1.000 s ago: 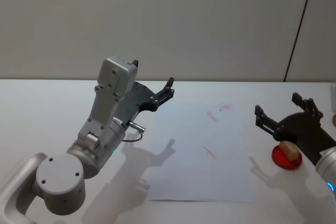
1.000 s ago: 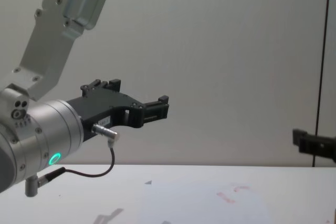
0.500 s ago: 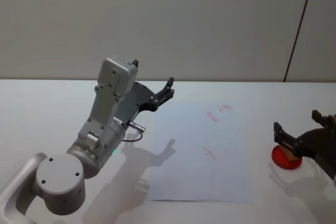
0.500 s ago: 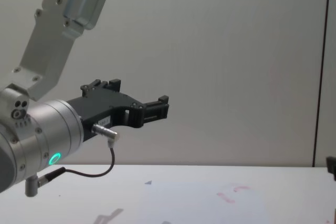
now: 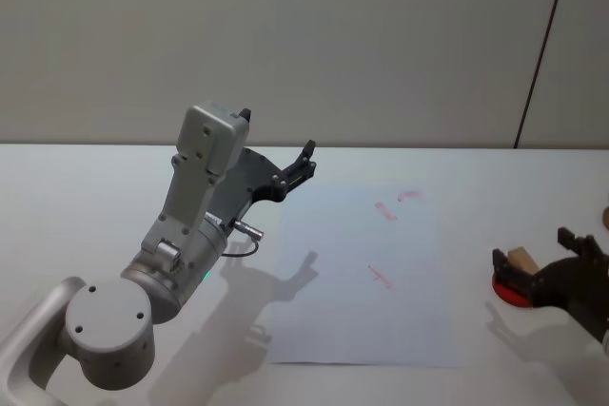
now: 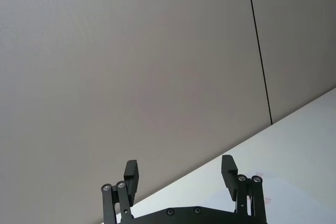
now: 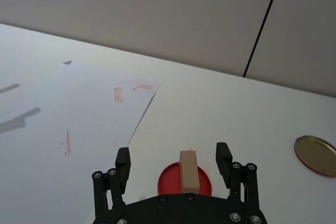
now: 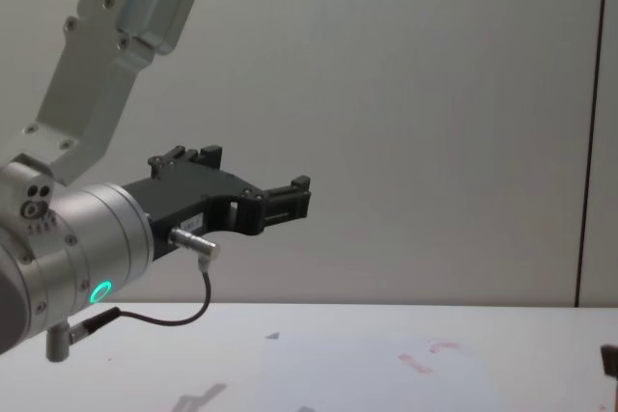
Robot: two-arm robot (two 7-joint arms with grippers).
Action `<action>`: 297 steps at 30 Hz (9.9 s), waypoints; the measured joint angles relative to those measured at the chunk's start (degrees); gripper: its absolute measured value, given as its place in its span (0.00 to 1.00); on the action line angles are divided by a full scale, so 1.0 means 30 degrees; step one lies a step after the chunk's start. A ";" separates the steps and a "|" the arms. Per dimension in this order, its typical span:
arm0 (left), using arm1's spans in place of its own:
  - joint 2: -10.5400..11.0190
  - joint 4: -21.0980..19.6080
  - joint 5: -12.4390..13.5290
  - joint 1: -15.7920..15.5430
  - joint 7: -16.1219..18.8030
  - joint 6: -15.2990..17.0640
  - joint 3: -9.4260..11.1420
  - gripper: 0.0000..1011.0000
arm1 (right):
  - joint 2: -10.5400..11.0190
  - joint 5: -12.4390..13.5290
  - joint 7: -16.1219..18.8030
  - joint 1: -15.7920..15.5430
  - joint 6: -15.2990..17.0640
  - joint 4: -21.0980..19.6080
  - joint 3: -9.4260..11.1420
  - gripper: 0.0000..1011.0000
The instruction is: Use the one hand to pick up the stamp and affix it onto the A4 paper.
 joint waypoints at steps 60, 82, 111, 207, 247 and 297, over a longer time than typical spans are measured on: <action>0.0000 -0.0001 0.0000 0.0000 0.0002 -0.0001 -0.0001 0.99 | -0.1450 -0.0143 0.0633 0.1629 -0.0179 0.4221 0.0014 0.85; 0.0000 0.0000 0.0000 0.0000 0.0002 0.0000 0.0000 0.99 | -0.1525 -0.0247 0.0770 0.1798 -0.0248 0.4478 -0.0004 0.21; 0.0000 0.0000 0.0000 0.0000 0.0002 0.0000 0.0000 0.99 | -0.1514 -0.0688 0.2077 0.2464 -0.1867 0.3204 0.0143 0.22; 0.0000 0.0000 0.0000 0.0000 0.0002 0.0000 0.0000 0.99 | -0.4985 -0.2614 0.7507 0.7470 -0.1915 0.6283 -0.2660 0.21; -0.0001 -0.0001 0.0000 0.0000 0.0000 0.0000 0.0000 0.99 | -0.2010 -0.1043 0.3100 0.4551 0.0004 0.1307 -0.0874 0.21; 0.0000 0.0000 0.0000 0.0000 0.0002 -0.0001 -0.0001 0.99 | -0.1057 -0.0236 0.0472 0.1435 0.1160 0.0411 -0.0144 0.21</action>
